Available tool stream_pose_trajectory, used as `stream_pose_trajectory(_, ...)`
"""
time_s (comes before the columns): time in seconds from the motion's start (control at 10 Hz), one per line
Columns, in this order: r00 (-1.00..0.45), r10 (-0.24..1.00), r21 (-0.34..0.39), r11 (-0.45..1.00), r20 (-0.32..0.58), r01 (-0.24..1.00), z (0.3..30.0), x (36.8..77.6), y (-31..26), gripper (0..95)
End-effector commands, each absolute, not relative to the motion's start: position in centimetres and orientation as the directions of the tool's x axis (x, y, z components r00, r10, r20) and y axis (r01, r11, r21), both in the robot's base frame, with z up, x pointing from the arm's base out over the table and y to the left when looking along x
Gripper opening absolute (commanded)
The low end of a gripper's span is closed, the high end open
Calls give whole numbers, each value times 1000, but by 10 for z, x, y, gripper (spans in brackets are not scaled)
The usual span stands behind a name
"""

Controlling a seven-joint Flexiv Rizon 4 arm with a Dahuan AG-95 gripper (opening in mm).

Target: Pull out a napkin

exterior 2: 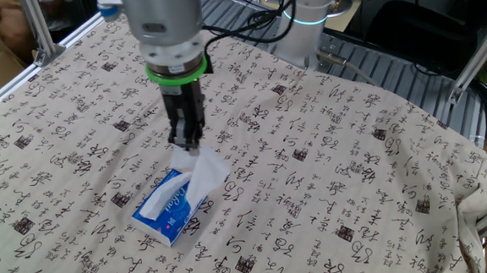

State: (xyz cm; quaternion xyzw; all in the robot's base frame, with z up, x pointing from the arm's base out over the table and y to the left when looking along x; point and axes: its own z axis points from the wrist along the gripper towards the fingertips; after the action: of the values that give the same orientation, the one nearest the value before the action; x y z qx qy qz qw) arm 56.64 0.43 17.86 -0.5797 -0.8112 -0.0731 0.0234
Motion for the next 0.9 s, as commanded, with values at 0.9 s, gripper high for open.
stream_pose_trajectory(0.9, -227, 970, 65, 221, 92, 973, 124, 554, 61, 0)
